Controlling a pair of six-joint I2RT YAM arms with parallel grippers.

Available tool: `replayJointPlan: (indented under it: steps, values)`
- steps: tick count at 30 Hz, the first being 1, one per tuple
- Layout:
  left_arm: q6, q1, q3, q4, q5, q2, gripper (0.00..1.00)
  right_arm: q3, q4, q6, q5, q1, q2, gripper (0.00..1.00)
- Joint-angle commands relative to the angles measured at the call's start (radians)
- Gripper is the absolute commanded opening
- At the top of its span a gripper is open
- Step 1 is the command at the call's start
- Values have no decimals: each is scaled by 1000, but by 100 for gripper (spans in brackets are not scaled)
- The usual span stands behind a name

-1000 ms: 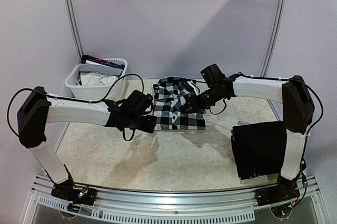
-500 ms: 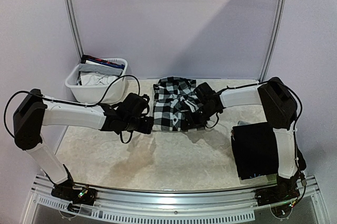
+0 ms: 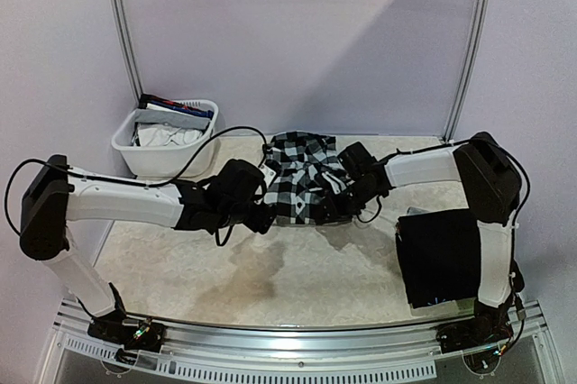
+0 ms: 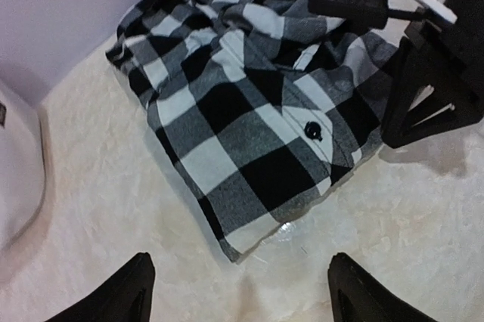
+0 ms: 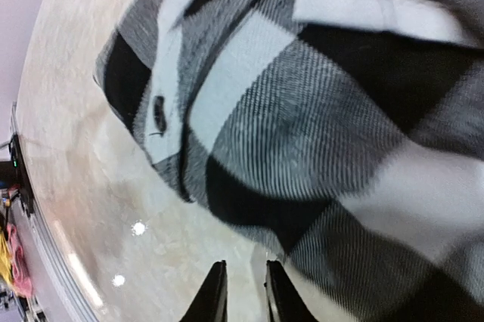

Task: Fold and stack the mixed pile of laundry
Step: Adjust the 2/3-rectangle-folded shirt at the center of the board, then pick up the 2/3-rectangle-folded shirt from the center of the board.

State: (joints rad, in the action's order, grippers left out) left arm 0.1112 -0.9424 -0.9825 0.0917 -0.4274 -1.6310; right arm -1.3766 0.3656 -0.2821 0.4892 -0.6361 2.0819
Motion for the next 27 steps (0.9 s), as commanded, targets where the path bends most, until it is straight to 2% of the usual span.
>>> replayJointPlan:
  steps: [1, 4, 8, 14, 19, 27]
  values:
    - [-212, -19, -64, 23, -45, -49, 84, 59, -7, -75, -140, -2, -207, 21]
    - [-323, -43, -135, 69, -60, -115, 86, 122, -27, -152, -205, 2, -355, 29]
    - [-483, -103, -255, 166, -188, -261, 88, 190, 1, -193, -319, 11, -483, 40]
    - [-569, -137, -378, 196, -280, -445, 90, 321, -13, -242, -516, 41, -614, 48]
    - [-631, -151, -431, 188, -332, -528, 90, 413, -54, -261, -524, 61, -707, 52]
    - [-692, -153, -477, 153, -350, -605, 87, 442, -43, -256, -558, 64, -760, 56]
